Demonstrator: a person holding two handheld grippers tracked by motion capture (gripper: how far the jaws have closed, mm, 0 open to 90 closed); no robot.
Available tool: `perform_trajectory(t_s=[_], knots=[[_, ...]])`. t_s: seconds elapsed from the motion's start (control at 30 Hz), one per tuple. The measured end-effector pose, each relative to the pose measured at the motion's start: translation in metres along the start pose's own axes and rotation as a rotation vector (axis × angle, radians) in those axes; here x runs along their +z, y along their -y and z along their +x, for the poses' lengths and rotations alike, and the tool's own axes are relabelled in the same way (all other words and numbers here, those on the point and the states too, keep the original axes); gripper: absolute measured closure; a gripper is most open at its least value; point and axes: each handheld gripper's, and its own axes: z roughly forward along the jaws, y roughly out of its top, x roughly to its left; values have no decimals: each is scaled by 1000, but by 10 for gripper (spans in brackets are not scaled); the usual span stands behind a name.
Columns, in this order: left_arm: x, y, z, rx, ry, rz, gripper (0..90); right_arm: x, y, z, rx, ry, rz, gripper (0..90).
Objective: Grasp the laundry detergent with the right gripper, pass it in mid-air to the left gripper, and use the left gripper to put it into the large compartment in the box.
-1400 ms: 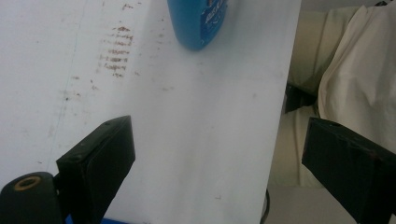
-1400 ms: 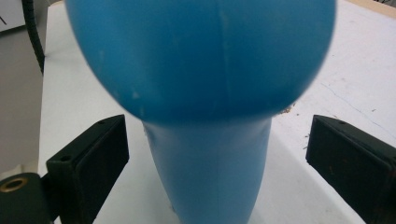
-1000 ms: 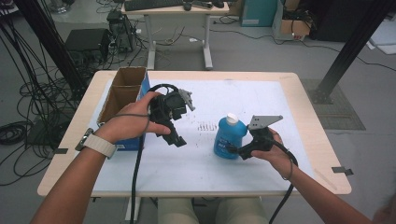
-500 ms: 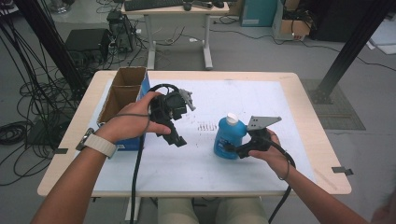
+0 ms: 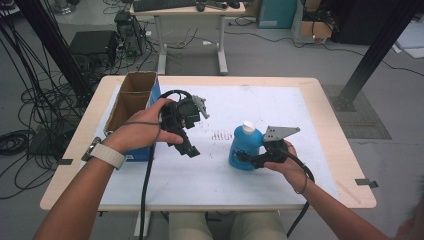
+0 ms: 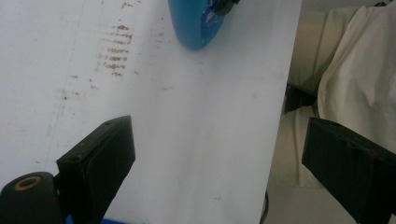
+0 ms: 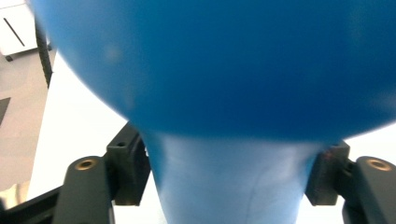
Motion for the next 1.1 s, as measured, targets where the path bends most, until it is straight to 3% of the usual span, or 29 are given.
perform_trajectory(t_s=[0.2,0.3,1.1], knots=[[0,0,0,-3,1,-3,99,0,0,1,-19,-2,-1,404],[0,1,0,-3,0,-3,99,1,-1,2,-3,3,-10,409],[-2,0,-1,-4,-2,-3,103,0,-1,1,-16,-5,0,423]])
